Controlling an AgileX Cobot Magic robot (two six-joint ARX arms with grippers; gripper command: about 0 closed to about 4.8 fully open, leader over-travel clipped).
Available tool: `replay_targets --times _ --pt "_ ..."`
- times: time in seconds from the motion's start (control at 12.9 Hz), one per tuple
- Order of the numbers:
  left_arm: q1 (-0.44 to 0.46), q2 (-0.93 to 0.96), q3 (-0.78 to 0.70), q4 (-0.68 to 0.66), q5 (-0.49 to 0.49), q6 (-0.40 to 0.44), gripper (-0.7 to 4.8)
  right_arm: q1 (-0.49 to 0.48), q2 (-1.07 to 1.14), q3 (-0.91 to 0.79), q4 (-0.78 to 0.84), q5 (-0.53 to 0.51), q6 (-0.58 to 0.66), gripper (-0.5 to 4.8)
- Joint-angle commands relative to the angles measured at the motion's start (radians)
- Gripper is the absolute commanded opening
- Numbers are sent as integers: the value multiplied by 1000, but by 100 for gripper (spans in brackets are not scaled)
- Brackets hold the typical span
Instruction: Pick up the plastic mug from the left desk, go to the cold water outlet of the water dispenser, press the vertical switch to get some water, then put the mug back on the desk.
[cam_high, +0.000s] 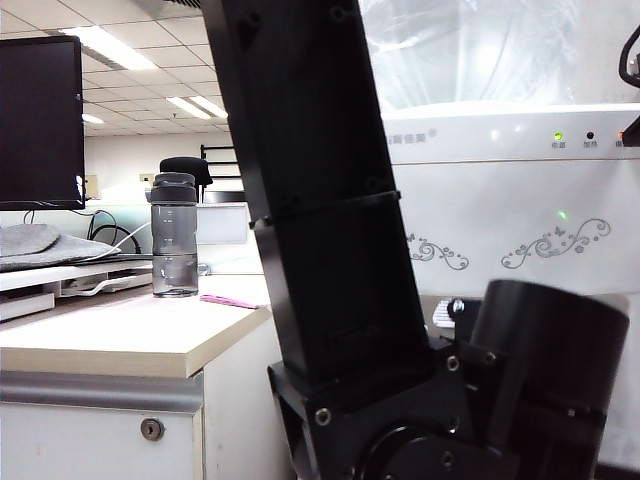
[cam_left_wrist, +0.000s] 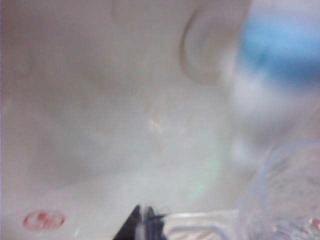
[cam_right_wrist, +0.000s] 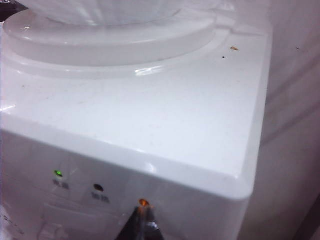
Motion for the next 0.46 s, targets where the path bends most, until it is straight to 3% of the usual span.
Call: replay_targets --times 0.08,0.46 --pt "-3 -8 5 79 -6 7 -5 -1 -3 8 25 2 -2 -1" --pt "-7 -8 5 121 -8 41 -5 -1 -3 8 25 2 -2 -1"
